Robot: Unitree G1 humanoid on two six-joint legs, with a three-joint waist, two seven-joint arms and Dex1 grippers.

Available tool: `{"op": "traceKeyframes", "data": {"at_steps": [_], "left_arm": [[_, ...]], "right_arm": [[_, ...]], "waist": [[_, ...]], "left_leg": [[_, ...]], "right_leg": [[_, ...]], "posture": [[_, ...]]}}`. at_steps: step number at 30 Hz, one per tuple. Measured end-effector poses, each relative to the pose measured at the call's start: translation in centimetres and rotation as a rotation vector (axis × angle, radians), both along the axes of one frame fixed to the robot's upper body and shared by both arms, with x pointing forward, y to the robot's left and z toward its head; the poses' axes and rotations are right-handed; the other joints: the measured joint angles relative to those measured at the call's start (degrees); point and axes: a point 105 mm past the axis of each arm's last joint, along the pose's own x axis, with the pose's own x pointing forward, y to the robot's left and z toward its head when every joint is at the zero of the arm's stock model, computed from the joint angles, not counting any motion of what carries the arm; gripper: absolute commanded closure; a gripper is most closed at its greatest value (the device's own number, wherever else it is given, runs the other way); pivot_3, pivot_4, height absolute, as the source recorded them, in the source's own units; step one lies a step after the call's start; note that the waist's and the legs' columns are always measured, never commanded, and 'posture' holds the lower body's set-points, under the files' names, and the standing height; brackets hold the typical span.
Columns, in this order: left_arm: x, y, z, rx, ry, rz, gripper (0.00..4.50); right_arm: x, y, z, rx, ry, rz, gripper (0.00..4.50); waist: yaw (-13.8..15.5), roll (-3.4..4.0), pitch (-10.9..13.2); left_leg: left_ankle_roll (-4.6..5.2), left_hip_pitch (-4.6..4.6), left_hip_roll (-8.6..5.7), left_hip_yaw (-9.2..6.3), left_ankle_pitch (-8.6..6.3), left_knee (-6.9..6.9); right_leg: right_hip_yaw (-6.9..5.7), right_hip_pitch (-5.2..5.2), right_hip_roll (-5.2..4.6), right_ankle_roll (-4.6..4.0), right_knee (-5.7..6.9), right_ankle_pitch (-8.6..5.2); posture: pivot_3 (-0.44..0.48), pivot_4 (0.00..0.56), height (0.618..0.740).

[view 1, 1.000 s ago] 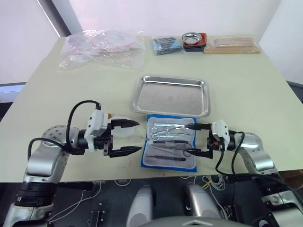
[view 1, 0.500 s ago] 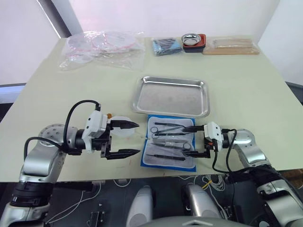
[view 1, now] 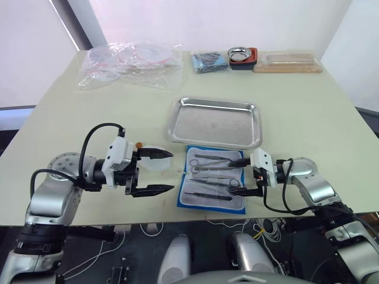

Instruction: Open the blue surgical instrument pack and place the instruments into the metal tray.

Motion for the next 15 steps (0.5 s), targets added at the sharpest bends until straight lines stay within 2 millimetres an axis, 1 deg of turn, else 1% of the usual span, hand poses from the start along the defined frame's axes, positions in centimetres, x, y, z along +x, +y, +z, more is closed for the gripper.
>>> {"op": "traceKeyframes", "data": {"at_steps": [2, 4, 5, 7, 8, 10, 12, 15], "left_arm": [[1.0, 0.0, 0.1, 0.015, -0.010, 0.010, 0.04], [1.4, -0.2, 0.1, 0.018, -0.009, 0.003, 0.04], [1.7, -0.2, 0.1, 0.018, -0.002, -0.002, 0.26], [2.8, -0.4, 0.0, 0.018, 0.006, -0.006, 0.84], [3.1, -0.5, 0.0, 0.016, 0.006, -0.009, 1.28], [3.7, -0.9, -0.2, 0.016, 0.013, -0.024, 2.30], [4.7, -1.3, -0.5, 0.023, 0.004, -0.024, 3.29], [5.9, -2.1, -1.5, 0.069, -0.013, -0.046, 3.29]], "right_arm": [[0.0, 0.0, 0.0, 0.000, -0.001, -0.002, 0.00], [0.0, 0.0, 0.0, 0.001, -0.001, -0.001, 0.00], [0.0, 0.0, 0.0, 0.000, -0.001, -0.002, 0.00], [0.0, 0.1, 0.0, 0.000, 0.001, 0.001, 0.00], [0.0, 0.1, 0.0, 0.001, 0.003, 0.003, 0.00], [0.0, 0.1, 0.0, 0.001, 0.004, 0.003, 0.00], [0.0, 0.1, 0.0, 0.001, 0.004, 0.001, 0.00], [0.0, 0.3, 0.0, 0.005, 0.005, 0.002, 0.00]], "waist": [[0.0, -0.01, 0.0], [0.0, -0.01, 0.0], [0.0, -0.03, 0.0], [0.0, -0.04, -0.1], [-0.1, -0.05, -0.1], [-0.1, -0.06, -0.1], [-0.1, -0.08, -0.1], [-0.1, -0.11, -0.1]], "left_leg": [[0.00, -0.01, 0.00, 0.01, 0.00, 0.00], [0.00, -0.01, -0.01, 0.02, 0.00, 0.00], [0.00, -0.01, -0.01, 0.01, 0.00, 0.00], [0.00, -0.01, -0.01, 0.00, 0.00, 0.00], [0.00, -0.01, -0.01, 0.00, 0.00, 0.00], [0.00, -0.02, -0.01, 0.01, 0.00, 0.00], [0.00, -0.02, -0.02, 0.00, 0.00, 0.00], [0.00, -0.03, -0.02, 0.01, 0.00, 0.00]], "right_leg": [[0.00, 0.01, 0.01, 0.00, 0.00, 0.00], [0.00, 0.01, 0.01, 0.00, -0.01, 0.00], [0.00, 0.01, 0.03, 0.01, -0.01, 0.01], [-0.02, 0.01, 0.04, 0.01, 0.00, 0.01], [-0.02, 0.01, 0.04, 0.01, 0.00, 0.01], [-0.01, 0.01, 0.04, 0.01, -0.01, 0.01], [-0.01, 0.01, 0.05, 0.02, -0.01, 0.01], [-0.01, 0.01, 0.06, 0.02, -0.01, 0.02]], "posture": [[0.000, 0.150, 0.740], [0.000, 0.150, 0.740], [0.000, 0.150, 0.740], [0.000, 0.150, 0.740], [0.000, 0.150, 0.740], [0.000, 0.150, 0.740], [0.000, 0.150, 0.740], [0.000, 0.150, 0.740]]}}
